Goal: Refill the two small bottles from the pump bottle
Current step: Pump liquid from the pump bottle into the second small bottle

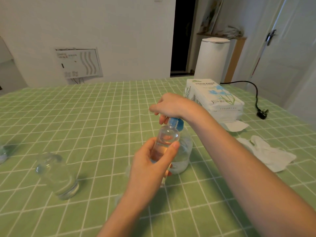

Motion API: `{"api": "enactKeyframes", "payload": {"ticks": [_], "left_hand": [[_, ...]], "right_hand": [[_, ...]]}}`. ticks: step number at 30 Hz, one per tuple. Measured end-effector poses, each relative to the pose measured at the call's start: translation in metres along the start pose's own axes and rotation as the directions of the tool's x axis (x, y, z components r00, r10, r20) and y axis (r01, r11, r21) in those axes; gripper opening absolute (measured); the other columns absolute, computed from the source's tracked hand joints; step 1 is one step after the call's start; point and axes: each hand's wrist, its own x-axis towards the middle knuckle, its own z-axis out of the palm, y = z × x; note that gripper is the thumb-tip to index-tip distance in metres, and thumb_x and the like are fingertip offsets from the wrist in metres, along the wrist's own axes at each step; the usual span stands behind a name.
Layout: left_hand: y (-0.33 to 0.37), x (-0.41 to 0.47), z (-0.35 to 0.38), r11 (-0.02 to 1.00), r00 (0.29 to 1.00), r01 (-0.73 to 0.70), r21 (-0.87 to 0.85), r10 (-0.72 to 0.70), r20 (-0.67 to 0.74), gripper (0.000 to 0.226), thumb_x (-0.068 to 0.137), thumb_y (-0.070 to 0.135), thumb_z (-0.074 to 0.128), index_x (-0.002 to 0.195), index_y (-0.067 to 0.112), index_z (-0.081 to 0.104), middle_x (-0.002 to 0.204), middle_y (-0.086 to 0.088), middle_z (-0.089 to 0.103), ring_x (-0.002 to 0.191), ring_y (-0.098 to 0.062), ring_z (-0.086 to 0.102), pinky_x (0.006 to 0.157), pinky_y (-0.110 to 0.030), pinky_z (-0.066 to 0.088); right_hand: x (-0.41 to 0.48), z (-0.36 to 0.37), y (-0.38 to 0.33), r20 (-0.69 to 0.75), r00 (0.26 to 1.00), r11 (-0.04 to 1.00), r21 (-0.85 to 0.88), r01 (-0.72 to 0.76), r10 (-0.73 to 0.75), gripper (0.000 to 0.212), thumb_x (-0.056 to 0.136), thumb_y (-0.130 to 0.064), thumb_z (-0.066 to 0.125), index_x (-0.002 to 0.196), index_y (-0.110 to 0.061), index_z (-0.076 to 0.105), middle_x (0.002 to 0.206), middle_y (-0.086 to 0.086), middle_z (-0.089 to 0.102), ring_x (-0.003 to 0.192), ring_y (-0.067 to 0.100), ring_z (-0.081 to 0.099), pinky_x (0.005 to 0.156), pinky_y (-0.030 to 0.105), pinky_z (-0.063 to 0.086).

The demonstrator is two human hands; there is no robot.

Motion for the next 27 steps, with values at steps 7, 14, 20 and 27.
{"api": "enactKeyframes", "payload": {"ticks": [7,14,20,27], "left_hand": [[0.006,0.000,0.001,1.000,1.000,-0.003,-0.025,0.003,0.014,0.035,0.060,0.047,0.065,0.085,0.023,0.069,0.064,0.007,0.066,0.054,-0.002,0.056,0.048,-0.016,0.048],[0.004,-0.002,0.000,1.000,1.000,-0.010,0.009,0.010,-0.001,0.036,0.060,0.051,0.064,0.086,0.026,0.070,0.067,0.003,0.066,0.058,-0.004,0.056,0.050,-0.017,0.050],[0.002,-0.002,0.000,1.000,1.000,0.006,0.013,-0.006,-0.001,0.038,0.060,0.049,0.065,0.086,0.020,0.069,0.067,0.003,0.066,0.056,-0.004,0.056,0.049,-0.017,0.050],[0.003,-0.002,0.000,1.000,1.000,-0.007,0.001,0.007,0.009,0.035,0.060,0.052,0.065,0.086,0.030,0.069,0.068,0.005,0.067,0.058,-0.003,0.057,0.051,-0.017,0.051]], "right_hand": [[0.000,-0.007,-0.003,-0.001,1.000,0.999,-0.037,0.019,-0.019,0.037,0.091,-0.029,0.049,0.110,0.000,0.063,0.106,0.016,0.070,0.079,0.022,0.057,0.088,0.037,0.051],[-0.003,-0.004,-0.004,0.012,1.000,1.000,-0.024,0.012,-0.012,0.037,0.093,-0.029,0.046,0.110,-0.001,0.063,0.108,0.016,0.069,0.095,0.026,0.064,0.085,0.035,0.049],[-0.003,0.002,0.000,0.044,0.999,1.000,-0.018,-0.020,0.021,0.037,0.093,-0.030,0.046,0.110,-0.002,0.063,0.107,0.014,0.069,0.087,0.025,0.061,0.065,0.029,0.042],[-0.003,-0.004,-0.003,-0.003,1.000,1.000,-0.011,0.003,-0.003,0.036,0.090,-0.027,0.047,0.107,0.000,0.063,0.105,0.016,0.070,0.078,0.023,0.055,0.071,0.030,0.043]]}}
